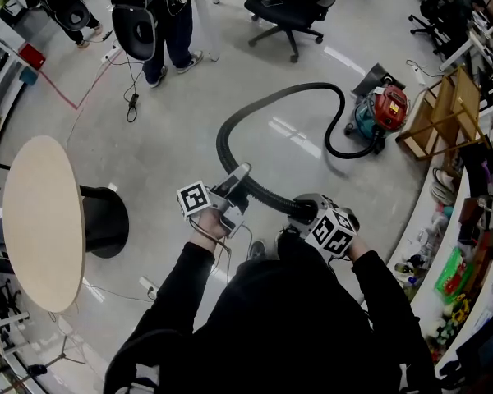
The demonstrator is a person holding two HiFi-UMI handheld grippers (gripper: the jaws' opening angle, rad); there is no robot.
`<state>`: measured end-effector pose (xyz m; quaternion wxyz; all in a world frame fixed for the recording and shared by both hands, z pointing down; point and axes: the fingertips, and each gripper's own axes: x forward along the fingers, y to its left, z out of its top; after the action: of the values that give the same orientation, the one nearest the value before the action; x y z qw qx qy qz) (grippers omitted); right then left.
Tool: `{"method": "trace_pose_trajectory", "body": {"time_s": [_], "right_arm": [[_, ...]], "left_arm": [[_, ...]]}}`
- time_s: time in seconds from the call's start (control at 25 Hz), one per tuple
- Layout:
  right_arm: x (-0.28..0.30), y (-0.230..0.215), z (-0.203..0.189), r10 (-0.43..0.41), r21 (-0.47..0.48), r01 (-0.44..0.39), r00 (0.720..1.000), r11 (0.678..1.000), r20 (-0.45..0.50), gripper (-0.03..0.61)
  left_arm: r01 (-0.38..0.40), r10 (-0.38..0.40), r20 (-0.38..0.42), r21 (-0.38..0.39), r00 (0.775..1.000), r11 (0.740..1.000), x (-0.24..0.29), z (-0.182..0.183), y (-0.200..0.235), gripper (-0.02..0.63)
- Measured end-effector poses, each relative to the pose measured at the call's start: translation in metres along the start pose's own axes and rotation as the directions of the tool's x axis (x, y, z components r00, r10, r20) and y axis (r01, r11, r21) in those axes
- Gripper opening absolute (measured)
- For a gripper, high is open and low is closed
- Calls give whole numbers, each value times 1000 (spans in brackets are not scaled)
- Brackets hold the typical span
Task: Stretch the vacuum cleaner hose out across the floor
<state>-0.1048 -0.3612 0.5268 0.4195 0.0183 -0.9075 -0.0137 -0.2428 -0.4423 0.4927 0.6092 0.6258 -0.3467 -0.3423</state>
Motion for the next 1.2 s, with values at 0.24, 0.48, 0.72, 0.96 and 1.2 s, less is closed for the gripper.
{"method": "trace_pose_trajectory", "body": {"time_s": [0.24, 0.48, 0.72, 0.96, 1.2], "right_arm": [[-9, -66, -8, 78, 3, -79, 989, 997, 126, 184], [-28, -123, -2, 153, -38, -148, 965, 988, 213, 183], [-13, -165, -15, 167, 3, -171, 970, 985, 179, 183], [13, -235, 7, 74, 84, -88, 985, 993, 155, 183], [47, -338, 59, -218, 96, 210, 973, 973, 82, 192]], "left_arm": [[23, -5, 140, -128, 990, 992, 59, 34, 5, 311], [-89, 123, 217, -156, 968, 984, 104, 60, 24, 377], [-79, 125, 178, -249, 976, 965, 145, 84, 53, 373], [-85, 127, 129, -289, 983, 953, 209, 148, 72, 210], [22, 50, 201, -343, 978, 939, 255, 260, 62, 198]]}}
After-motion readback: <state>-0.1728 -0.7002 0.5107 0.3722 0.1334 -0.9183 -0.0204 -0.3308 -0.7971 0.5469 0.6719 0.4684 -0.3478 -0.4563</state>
